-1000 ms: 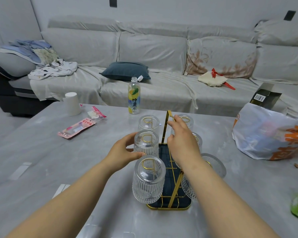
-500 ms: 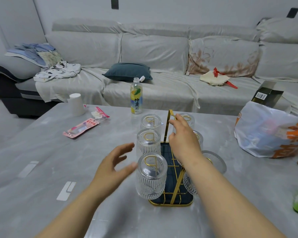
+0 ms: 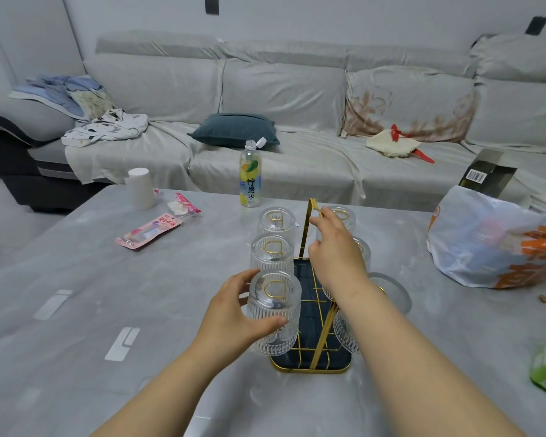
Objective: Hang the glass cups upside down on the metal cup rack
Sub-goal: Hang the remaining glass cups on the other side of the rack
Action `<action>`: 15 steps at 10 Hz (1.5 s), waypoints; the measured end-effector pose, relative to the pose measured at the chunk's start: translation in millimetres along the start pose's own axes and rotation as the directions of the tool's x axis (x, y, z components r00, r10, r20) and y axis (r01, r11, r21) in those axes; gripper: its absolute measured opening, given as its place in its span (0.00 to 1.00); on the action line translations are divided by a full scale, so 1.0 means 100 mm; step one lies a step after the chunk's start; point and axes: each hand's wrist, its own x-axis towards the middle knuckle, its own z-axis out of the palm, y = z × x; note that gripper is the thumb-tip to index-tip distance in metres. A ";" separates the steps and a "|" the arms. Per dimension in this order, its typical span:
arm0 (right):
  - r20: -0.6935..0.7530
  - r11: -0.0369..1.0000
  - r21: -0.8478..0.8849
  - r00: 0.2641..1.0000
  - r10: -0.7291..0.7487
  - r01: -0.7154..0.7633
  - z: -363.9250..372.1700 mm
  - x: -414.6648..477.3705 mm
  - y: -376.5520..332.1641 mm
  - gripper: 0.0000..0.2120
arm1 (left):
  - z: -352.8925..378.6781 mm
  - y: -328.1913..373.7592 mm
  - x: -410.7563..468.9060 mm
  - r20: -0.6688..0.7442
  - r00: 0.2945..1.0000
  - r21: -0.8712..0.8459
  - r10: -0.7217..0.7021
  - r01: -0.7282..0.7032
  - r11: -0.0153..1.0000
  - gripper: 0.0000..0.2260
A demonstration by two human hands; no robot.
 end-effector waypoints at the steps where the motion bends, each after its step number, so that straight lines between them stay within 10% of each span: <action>1: 0.003 1.000 -0.008 1.000 -0.003 0.003 0.00 0.00 0.00 0.21 | 0.00 -0.01 0.00 0.004 1.000 -0.006 -0.013 0.013 1.000 0.34; 6: -0.001 1.000 0.000 1.000 -0.004 0.004 0.00 -0.01 0.00 0.21 | -0.08 0.01 -0.02 0.054 0.999 -0.080 -0.008 0.012 0.997 0.28; 7: 0.003 1.000 -0.006 1.000 -0.005 0.005 0.00 -0.01 0.00 0.21 | -0.18 0.01 0.15 -0.090 0.996 -0.160 -0.022 0.007 0.987 0.13; 10: -0.005 1.000 -0.007 1.000 -0.007 0.007 0.02 0.01 0.01 0.21 | -0.32 -0.05 0.77 0.225 0.966 -0.003 -0.125 0.129 0.992 0.26; 15: -0.001 1.000 0.006 1.000 -0.008 0.008 0.02 0.02 0.02 0.21 | -0.31 -0.07 0.89 0.214 0.975 0.011 -0.052 0.051 0.999 0.27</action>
